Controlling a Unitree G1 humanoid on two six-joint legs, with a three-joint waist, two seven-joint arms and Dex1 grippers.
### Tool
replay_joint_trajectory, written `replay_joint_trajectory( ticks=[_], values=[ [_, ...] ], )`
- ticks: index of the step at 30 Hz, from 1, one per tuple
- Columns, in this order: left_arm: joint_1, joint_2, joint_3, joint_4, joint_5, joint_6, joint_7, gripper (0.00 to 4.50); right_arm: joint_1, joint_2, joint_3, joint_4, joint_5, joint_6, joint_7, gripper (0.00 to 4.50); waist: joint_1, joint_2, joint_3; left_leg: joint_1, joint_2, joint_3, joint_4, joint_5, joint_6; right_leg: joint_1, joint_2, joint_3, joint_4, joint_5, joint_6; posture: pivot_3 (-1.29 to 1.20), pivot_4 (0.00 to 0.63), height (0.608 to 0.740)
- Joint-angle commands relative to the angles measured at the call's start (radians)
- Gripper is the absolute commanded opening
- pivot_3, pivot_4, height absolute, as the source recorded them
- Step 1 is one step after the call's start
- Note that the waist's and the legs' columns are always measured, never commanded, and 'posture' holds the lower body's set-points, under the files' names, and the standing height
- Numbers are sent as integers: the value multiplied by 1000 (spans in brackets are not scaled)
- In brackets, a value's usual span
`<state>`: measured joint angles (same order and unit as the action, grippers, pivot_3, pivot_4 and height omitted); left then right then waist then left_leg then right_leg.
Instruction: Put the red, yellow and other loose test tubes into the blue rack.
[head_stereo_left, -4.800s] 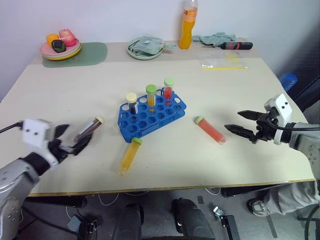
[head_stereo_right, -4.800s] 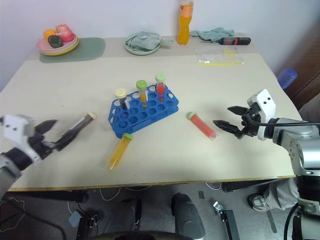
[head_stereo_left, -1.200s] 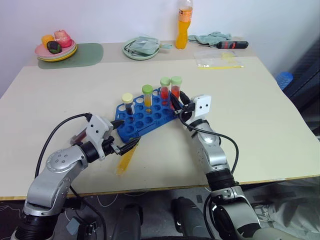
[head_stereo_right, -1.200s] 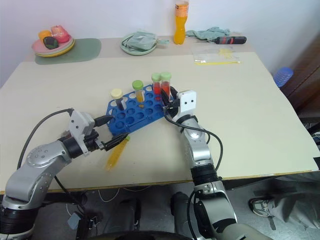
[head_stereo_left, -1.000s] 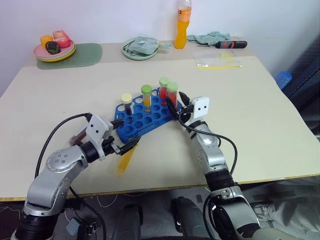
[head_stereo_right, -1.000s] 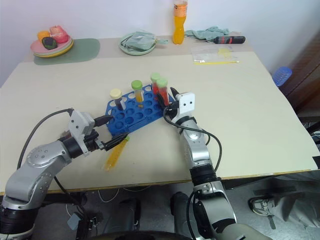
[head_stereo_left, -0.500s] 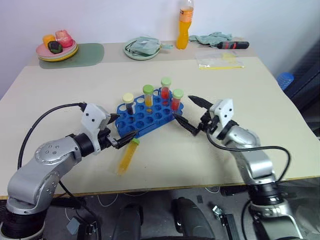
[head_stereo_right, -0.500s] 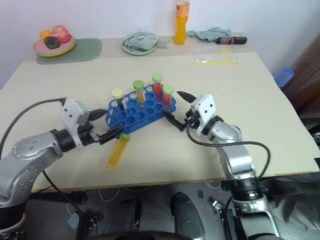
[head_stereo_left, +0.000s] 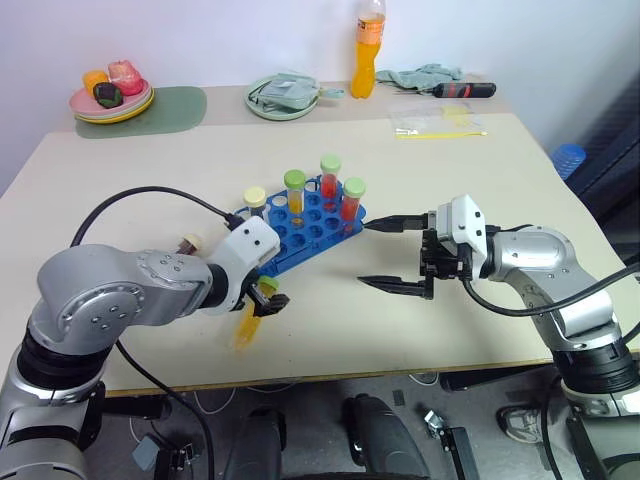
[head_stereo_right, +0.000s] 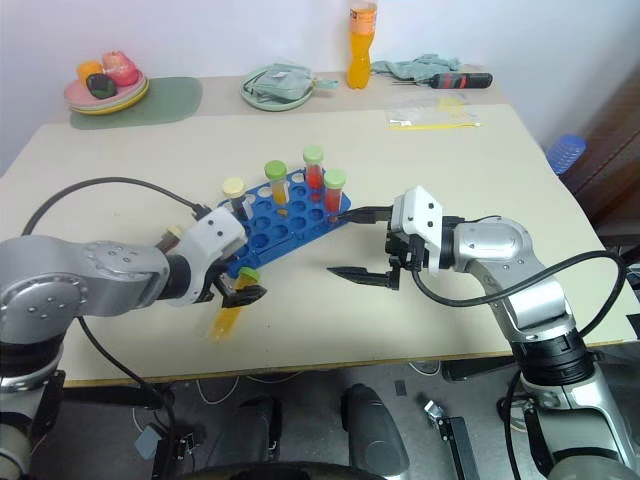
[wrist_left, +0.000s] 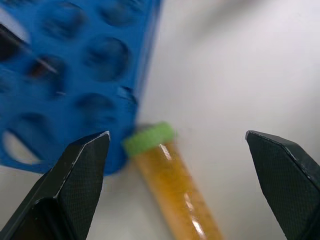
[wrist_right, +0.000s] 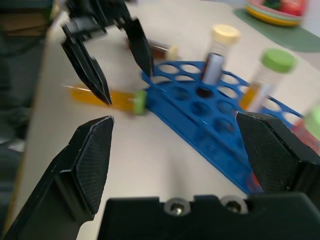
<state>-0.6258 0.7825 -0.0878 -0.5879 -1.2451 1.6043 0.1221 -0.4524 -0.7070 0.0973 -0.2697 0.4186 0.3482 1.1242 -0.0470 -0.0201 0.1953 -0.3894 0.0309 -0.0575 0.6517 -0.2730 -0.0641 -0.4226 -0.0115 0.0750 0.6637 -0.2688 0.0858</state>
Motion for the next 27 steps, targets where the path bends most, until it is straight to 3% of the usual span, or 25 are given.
replay_joint_trajectory(
  ticks=[1,5,9,18,27],
  values=[
    [36,-1,1,53,-201,10,210,4500,-5,-9,1,-44,21,4,23,4316,4,0,0,0,0,0,0,0,0,0,0,0,0,0,0,0,150,740],
    [52,82,-128,110,-484,-161,528,4500,-1,0,6,-65,26,19,25,4316,6,0,-1,0,0,0,1,0,0,1,-1,0,0,0,0,0,150,740],
    [-11,190,-290,107,-708,-327,719,4500,10,0,6,-84,28,27,23,4316,9,-1,0,-1,0,-1,2,0,-1,0,-1,0,1,0,0,0,150,740],
    [-61,273,-431,103,-727,-455,767,4500,24,7,11,-115,36,42,12,4316,33,0,0,-1,-1,1,2,2,-3,0,-1,0,0,0,0,0,150,740],
    [-75,179,-490,176,-727,-505,846,4500,43,22,22,-142,37,53,-6,4316,36,0,0,-1,-1,1,2,2,-3,0,-2,0,0,0,0,0,150,740]
  ],
)
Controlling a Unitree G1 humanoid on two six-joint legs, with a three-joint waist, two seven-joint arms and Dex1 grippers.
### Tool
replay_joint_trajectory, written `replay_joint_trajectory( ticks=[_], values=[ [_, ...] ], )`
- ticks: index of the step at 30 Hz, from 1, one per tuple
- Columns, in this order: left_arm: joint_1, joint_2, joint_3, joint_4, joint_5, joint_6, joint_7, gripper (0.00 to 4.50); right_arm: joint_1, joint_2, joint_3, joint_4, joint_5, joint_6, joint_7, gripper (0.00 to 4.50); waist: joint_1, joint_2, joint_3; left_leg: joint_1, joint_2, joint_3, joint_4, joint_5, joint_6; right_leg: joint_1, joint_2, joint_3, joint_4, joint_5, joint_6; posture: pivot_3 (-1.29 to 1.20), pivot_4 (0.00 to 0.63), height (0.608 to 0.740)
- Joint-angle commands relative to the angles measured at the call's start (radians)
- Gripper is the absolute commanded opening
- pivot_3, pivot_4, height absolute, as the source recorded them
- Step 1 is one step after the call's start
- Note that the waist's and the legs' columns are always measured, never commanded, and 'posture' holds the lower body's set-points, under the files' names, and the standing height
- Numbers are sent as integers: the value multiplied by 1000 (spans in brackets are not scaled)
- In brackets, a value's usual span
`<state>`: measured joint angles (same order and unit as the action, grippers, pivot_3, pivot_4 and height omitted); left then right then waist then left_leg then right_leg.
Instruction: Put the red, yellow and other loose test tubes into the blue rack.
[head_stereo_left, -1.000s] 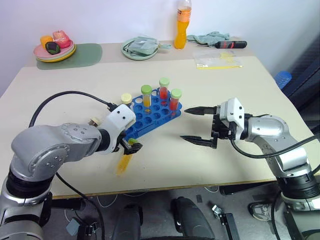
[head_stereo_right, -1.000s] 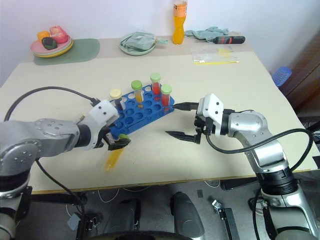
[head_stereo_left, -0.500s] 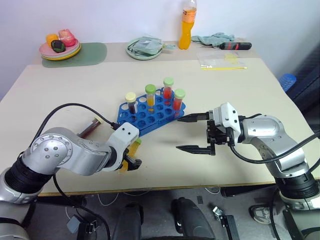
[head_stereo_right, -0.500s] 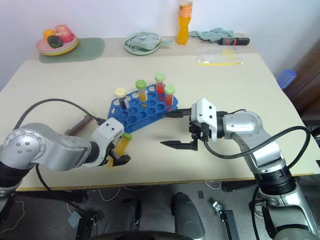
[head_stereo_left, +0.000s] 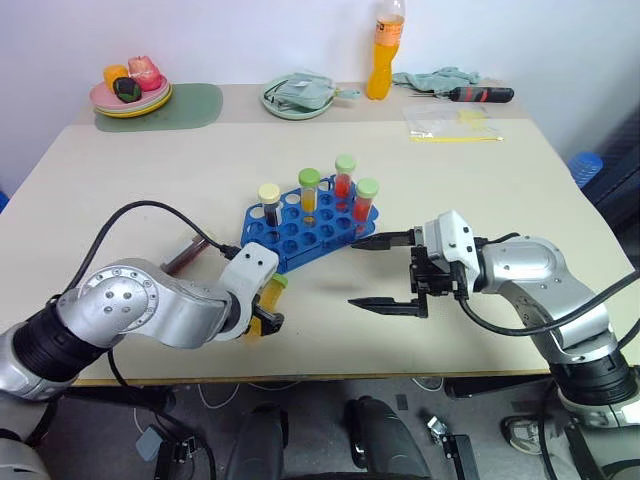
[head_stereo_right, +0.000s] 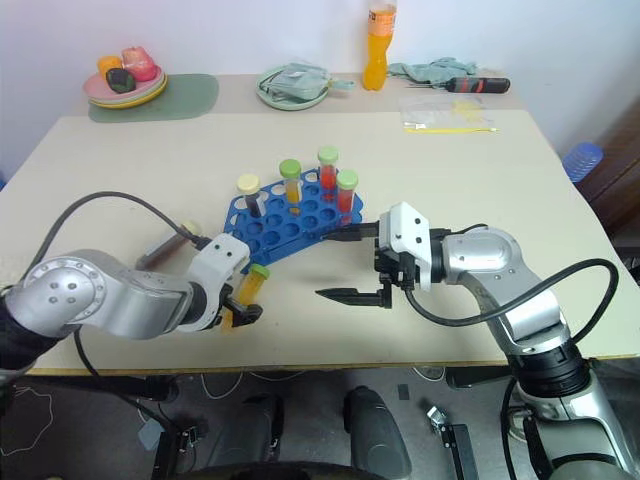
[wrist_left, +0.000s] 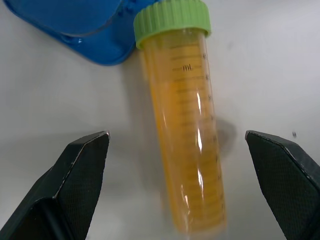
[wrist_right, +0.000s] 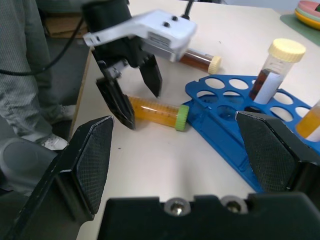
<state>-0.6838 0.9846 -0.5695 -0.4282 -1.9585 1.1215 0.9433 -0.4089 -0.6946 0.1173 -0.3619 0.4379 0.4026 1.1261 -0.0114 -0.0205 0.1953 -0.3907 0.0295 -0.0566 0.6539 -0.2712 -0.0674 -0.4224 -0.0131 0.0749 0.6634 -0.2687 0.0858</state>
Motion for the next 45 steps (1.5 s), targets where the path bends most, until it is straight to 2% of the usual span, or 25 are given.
replay_joint_trajectory(
  ticks=[1,3,8,9,15,20,22,25,29,34,38,41,45],
  values=[
    [-19,-35,-8,23,-14,-25,35,4247,2,11,3,-55,19,1,-11,4375,0,0,0,0,0,0,0,0,0,0,0,0,0,0,0,0,150,740],
    [-25,-47,-8,29,-14,-19,39,3640,5,12,5,-63,20,4,-16,4402,0,0,0,0,0,0,0,0,0,0,0,0,0,0,0,0,150,740],
    [-41,-48,-1,33,-14,-3,34,1159,12,-2,0,-69,24,15,-15,4402,0,0,0,0,0,0,0,0,0,1,0,0,0,0,0,0,150,740],
    [-44,-42,1,29,-14,1,27,803,15,-6,-2,-70,26,18,-13,4402,0,0,0,0,0,0,0,0,0,1,0,0,0,0,0,0,150,740],
    [-43,83,59,-42,-14,33,-102,803,29,-33,-36,-66,36,32,-23,4402,-3,0,0,0,0,0,0,0,0,0,1,0,0,0,0,0,150,740],
    [10,154,224,-215,157,32,-358,803,54,-51,-72,-68,42,52,-47,4402,-2,0,0,0,0,0,0,0,0,0,0,0,0,0,0,0,150,740],
    [55,159,273,-341,435,-49,-516,803,76,-57,-89,-67,41,62,-62,4402,-2,0,0,0,0,0,-1,0,0,0,0,0,-1,0,0,0,150,740],
    [127,149,291,-430,748,-174,-695,803,107,-62,-108,-61,35,69,-84,4402,-1,0,0,0,0,1,-1,0,0,0,1,0,-1,0,0,0,150,740],
    [198,29,259,-399,1072,-299,-708,803,157,-63,-142,-55,34,78,-119,4402,0,0,0,0,0,1,-1,0,0,0,1,0,-2,0,0,0,150,740],
    [272,-182,246,-284,1442,-498,-666,803,189,-50,-153,-59,40,86,-150,4402,-2,0,0,0,0,1,-1,0,0,0,1,1,-2,0,0,0,150,740],
    [292,-382,198,-112,1720,-676,-597,803,204,-26,-140,-51,29,82,-181,4402,0,0,0,0,0,1,-1,0,0,1,1,1,-2,0,0,0,150,740],
    [280,-510,161,14,1853,-828,-622,803,210,-10,-130,-52,25,85,-199,4402,0,0,-1,-1,0,1,0,0,0,1,1,1,-2,0,0,0,150,740],
    [268,-652,133,173,1935,-985,-700,803,213,5,-120,-60,23,88,-219,4402,1,0,-1,0,0,1,0,0,0,1,1,1,-2,0,0,0,150,740]
  ],
)
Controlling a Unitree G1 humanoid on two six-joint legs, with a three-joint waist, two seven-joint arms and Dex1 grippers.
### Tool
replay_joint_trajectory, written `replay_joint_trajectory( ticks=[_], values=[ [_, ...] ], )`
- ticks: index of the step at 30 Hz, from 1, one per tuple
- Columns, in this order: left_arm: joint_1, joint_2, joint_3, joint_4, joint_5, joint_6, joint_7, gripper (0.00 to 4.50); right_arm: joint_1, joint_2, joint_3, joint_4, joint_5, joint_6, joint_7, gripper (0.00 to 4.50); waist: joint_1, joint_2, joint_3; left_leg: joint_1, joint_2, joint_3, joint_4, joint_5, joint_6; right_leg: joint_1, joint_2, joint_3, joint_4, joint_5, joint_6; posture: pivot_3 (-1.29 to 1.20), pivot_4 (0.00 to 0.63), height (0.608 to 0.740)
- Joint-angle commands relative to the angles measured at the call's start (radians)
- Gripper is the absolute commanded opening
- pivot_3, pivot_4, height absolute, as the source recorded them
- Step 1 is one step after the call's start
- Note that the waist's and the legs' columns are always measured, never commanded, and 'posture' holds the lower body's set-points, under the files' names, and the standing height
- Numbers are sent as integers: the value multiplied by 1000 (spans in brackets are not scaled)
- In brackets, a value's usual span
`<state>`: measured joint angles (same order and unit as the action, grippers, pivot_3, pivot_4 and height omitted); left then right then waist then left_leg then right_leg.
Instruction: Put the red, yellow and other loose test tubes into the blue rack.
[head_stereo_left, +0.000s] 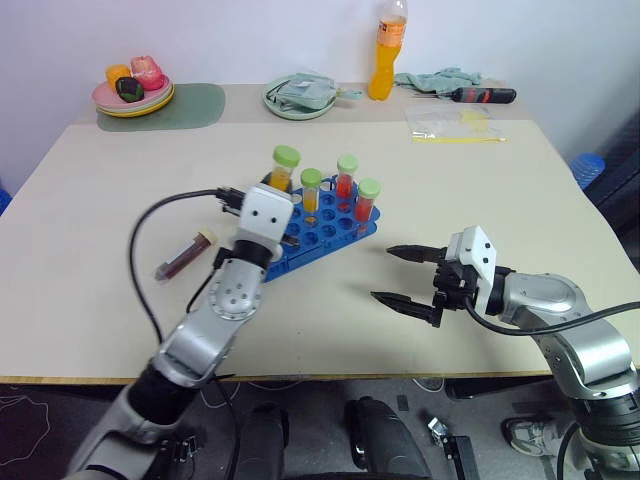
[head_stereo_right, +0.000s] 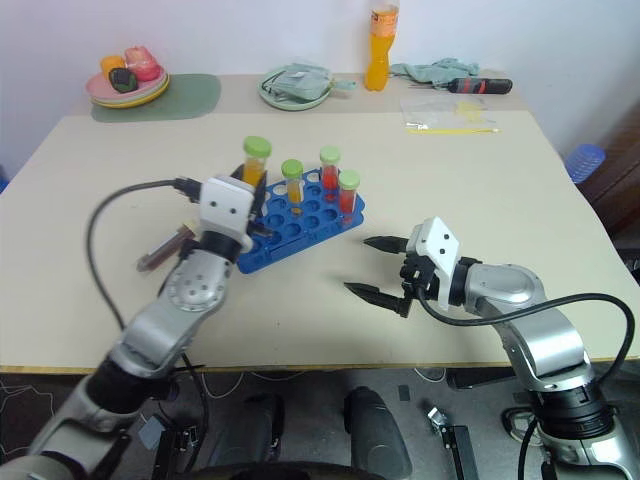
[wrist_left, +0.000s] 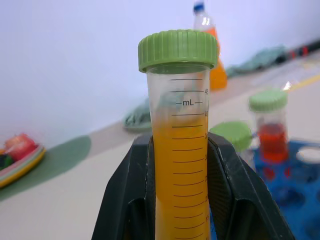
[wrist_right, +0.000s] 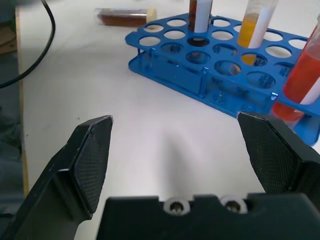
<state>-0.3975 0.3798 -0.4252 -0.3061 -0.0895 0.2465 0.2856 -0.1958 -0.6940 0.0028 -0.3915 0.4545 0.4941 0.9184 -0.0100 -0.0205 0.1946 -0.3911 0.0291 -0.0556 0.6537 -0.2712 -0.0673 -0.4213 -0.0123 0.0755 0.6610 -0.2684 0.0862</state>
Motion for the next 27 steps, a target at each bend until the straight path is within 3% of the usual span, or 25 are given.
replay_joint_trajectory(
  ticks=[1,16,27],
  values=[
    [-21,-73,-12,78,74,-137,-66,803,0,6,-4,-31,5,-3,-15,4402,0,0,0,0,0,0,0,0,0,0,0,0,0,0,0,0,150,740],
    [-52,-298,82,365,132,-344,-254,803,2,8,-4,-51,19,6,-48,4402,-1,0,0,1,0,0,0,0,0,0,0,0,1,0,0,0,150,740],
    [-67,-360,119,469,157,-414,-335,803,-2,13,-5,-62,20,16,-59,4402,-2,0,0,1,0,0,0,0,0,0,0,0,2,0,0,0,150,740]
  ],
)
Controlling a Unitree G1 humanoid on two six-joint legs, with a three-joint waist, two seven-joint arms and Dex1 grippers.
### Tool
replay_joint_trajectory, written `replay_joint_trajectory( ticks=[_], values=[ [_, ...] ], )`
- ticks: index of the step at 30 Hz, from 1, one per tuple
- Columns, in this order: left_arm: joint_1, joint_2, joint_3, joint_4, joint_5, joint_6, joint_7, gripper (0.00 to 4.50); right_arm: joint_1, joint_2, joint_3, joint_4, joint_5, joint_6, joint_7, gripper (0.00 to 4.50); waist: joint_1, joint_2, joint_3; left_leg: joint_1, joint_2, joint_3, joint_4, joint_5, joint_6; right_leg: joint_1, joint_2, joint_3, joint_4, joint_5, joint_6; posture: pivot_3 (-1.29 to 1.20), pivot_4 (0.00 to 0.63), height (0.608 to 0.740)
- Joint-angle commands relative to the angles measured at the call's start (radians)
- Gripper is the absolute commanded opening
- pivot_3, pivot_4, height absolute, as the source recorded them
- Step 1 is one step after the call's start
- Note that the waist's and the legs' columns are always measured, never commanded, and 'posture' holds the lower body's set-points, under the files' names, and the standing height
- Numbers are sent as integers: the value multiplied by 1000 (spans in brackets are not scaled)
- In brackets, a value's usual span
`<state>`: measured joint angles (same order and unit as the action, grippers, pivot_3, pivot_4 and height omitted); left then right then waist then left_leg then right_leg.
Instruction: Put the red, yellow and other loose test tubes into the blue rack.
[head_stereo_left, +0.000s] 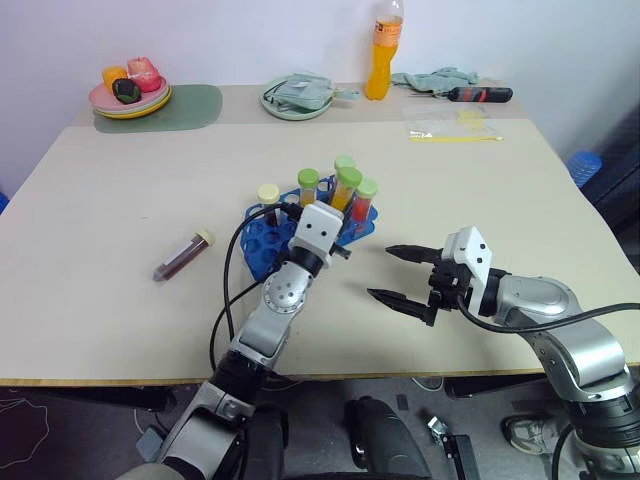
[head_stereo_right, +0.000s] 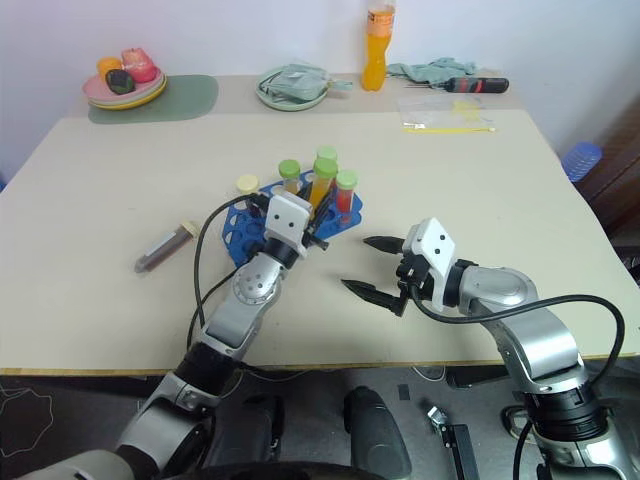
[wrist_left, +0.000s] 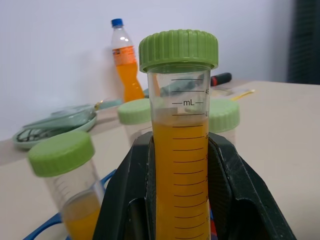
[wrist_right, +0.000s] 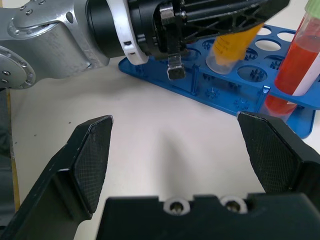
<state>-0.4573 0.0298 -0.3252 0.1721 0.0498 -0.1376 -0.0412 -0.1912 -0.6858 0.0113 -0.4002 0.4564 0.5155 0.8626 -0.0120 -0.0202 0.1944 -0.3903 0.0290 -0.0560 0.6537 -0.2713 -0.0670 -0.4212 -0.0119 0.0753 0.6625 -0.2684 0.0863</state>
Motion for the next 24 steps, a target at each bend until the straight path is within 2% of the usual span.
replay_joint_trajectory(
  ticks=[1,12,24],
  values=[
    [-4,-9,21,-9,23,-34,-11,803,-6,4,-14,-54,19,-5,-4,4402,0,0,0,0,0,0,0,0,0,0,0,0,0,0,0,0,150,740],
    [27,-6,59,-13,49,-27,-25,803,-1,16,-3,-64,18,-1,-18,4402,0,0,0,0,0,0,0,0,0,0,0,0,0,0,0,0,150,740],
    [41,-55,102,45,-14,-77,-75,803,-5,26,9,-63,17,-2,-22,4402,-1,0,0,1,0,0,0,0,0,1,0,0,0,0,0,0,150,740]
  ],
)
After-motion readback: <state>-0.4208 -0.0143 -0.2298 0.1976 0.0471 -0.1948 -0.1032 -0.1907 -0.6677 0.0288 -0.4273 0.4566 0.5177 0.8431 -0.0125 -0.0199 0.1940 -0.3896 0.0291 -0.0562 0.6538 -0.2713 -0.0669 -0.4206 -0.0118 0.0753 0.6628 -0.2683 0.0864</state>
